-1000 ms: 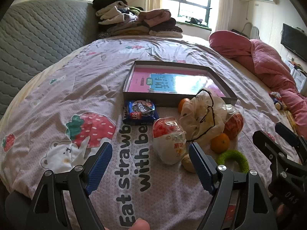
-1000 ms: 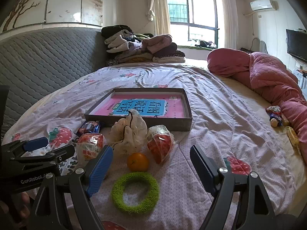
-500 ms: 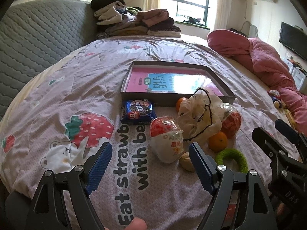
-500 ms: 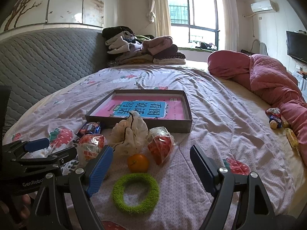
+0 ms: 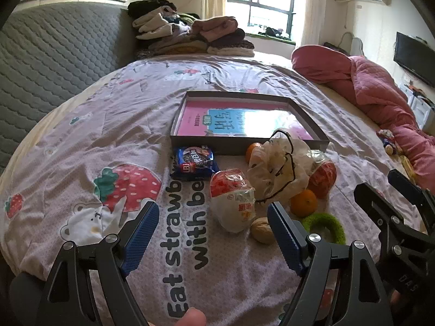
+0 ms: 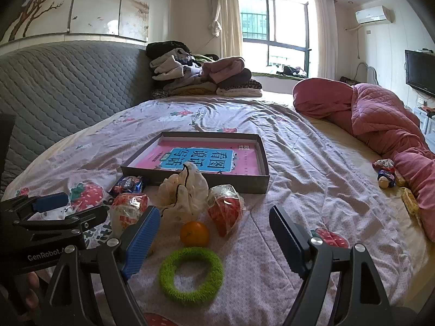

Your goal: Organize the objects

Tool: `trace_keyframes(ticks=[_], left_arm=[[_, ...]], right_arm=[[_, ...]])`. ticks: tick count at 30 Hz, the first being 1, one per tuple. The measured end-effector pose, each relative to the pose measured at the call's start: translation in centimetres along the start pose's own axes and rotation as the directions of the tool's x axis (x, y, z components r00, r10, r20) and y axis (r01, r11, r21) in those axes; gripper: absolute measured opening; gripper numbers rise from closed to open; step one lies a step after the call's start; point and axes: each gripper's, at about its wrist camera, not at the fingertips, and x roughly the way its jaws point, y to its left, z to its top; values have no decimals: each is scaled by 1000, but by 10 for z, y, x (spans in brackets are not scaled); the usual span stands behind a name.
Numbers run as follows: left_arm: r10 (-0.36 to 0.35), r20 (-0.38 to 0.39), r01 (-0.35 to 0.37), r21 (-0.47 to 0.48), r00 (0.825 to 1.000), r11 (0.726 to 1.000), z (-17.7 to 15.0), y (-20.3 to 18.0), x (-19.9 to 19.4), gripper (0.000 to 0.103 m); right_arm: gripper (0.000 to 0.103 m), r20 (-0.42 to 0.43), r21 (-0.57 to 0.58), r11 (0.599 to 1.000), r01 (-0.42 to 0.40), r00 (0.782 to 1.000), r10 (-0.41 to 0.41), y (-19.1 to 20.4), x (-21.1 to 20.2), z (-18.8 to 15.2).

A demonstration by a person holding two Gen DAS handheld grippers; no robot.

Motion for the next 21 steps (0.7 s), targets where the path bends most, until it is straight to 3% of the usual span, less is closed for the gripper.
trace_keyframes(ticks=[21], left_arm=[[-7,-59,9,22,998,1000,-17,-1,10,83]], right_arm=[[82,-83,-6,999,-46,996,45,-1,3,-15]])
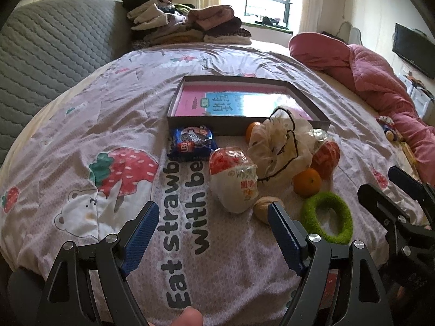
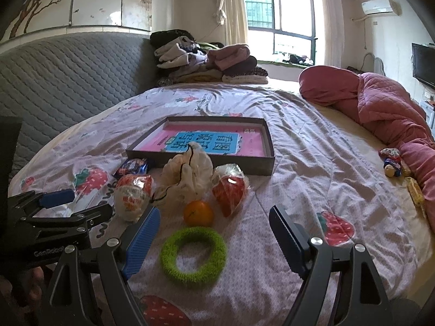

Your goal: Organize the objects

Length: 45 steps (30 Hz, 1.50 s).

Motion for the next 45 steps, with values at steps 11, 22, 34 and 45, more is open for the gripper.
trace_keyframes(ticks=[11,22,34,45], left_arm=[[-4,-21,4,3,1000,1000,-4,0,4,83],[-13,-35,13,0,999,1000,-6,-2,9,83],[-29,-39,28,-18,999,999,2,-2,23,83],[-26,-38,24,-35,999,999,26,-7,47,83]], right_arm=[[82,-97,1,1000,-13,995,13,-2,12,-16],[82,-151,-1,1000,-26,988,25,-2,20,-24],[82,-209,49,999,6,978,4,-17,43,-29],[76,-224,24,1000,9,975,-3,-14,55,-29]])
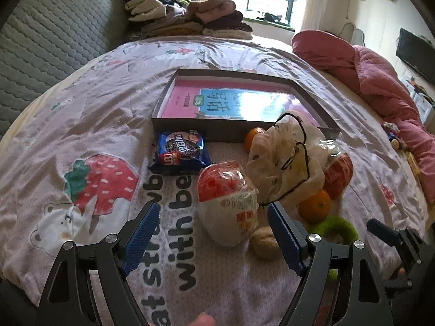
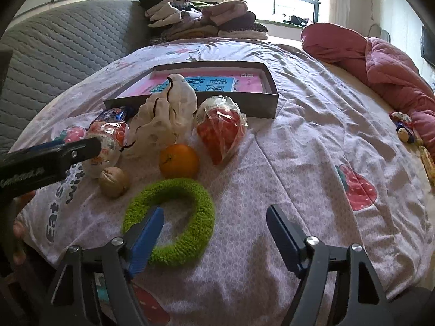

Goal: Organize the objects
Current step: 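Close the left gripper on the red-and-white wrapped ball while the right gripper grasps the green fuzzy ring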

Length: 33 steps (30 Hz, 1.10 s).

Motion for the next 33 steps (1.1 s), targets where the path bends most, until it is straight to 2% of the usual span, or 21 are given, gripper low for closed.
trace_keyframes(ticks=[7,10,21,24,26,27,33], left_arm=[[37,-28,-37,-5,999,999,4,2,19,83],[37,-32,-38,-13,999,999,3,7,25,83],[3,-78,-6,-31,997,999,5,9,47,82],[-14,-74,11,-33,997,999,6,9,49,73],[-22,-64,21,-30,998,999,6,9,49,56],[-26,-61,24,-28,998,999,6,9,48,52],[-72,-49,70,-43,996,997,5,13,42,52]], right_arm=[[71,-12,-4,1000,-5,1000,5,1,8,2],[66,-23,-2,1000,-3,1000,3,1,13,3],[30,-14,-46,999,-3,1000,3,7,20,4],[22,-10,-55,998,-11,1000,10,9,21,4],[20,-8,-53,998,-17,1000,17,8,22,4],[19,-7,-48,999,-23,1000,23,7,22,5],[15,-3,-48,998,-41,999,41,5,19,4]])
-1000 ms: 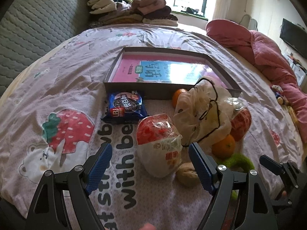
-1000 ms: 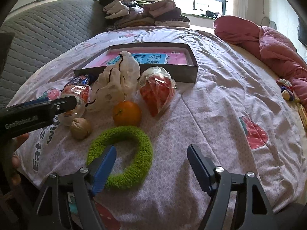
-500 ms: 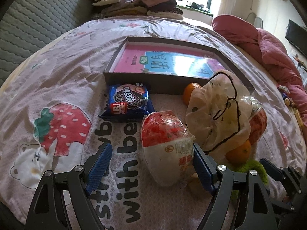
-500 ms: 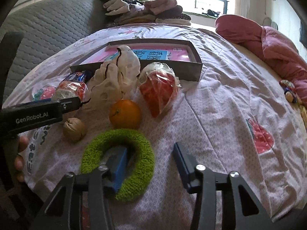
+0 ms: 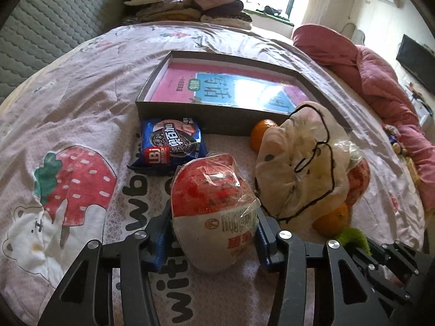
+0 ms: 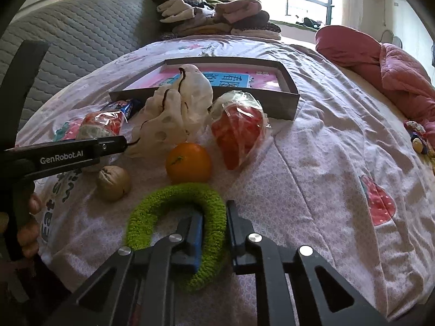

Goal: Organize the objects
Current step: 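Close the left gripper on the red-and-white wrapped ball while the right gripper grasps the green fuzzy ring, then lift and carry the wrapped ball and green ring over the tray with both grippers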

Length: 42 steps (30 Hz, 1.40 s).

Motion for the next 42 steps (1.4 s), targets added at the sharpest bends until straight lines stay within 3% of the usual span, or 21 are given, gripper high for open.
trace_keyframes(ticks=[10,29,42], left_arm=[[-7,48,4,69,999,998,-3,-15,-18,52],[-6,110,-5,99,994,995,2,-18,-44,52],[-4,137,-11,103,991,995,18,-17,-48,52]], right_arm=[[14,33,28,999,-23,999,22,-6,-8,1],[14,189,6,1000,-5,982,4,-1,-39,30],[14,231,1,1000,16,973,-16,-6,-40,53]])
